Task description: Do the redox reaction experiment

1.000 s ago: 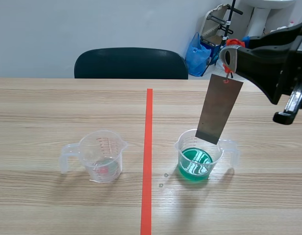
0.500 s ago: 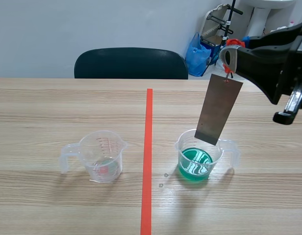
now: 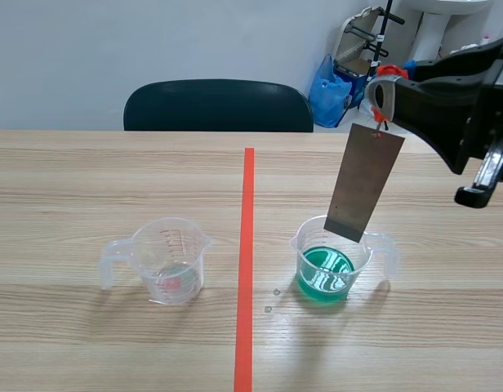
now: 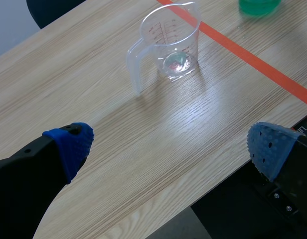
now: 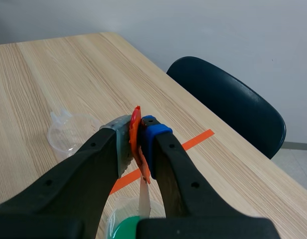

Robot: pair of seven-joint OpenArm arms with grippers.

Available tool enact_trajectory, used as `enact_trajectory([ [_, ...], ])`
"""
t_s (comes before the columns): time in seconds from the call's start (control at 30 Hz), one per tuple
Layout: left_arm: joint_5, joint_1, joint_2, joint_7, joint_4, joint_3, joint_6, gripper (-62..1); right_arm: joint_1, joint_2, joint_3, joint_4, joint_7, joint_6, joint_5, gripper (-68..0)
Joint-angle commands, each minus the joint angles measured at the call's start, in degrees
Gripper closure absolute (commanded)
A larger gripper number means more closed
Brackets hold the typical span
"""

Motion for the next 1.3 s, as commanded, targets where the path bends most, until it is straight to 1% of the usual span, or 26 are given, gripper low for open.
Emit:
enact_trajectory([
  [0.0, -0.46, 0.07, -0.02, -0.83, 0.48, -0.13, 0.07, -62.3, 0.68, 0.13, 0.81, 0.94, 0.90, -0.37, 0.87, -0.6],
  [1.27, -0.44, 0.07, -0.02, -1.99, 0.48, -0.13, 0.07, -62.3, 0.68, 0.13, 0.81, 0.94, 1.55, -0.37, 0.87, -0.6],
])
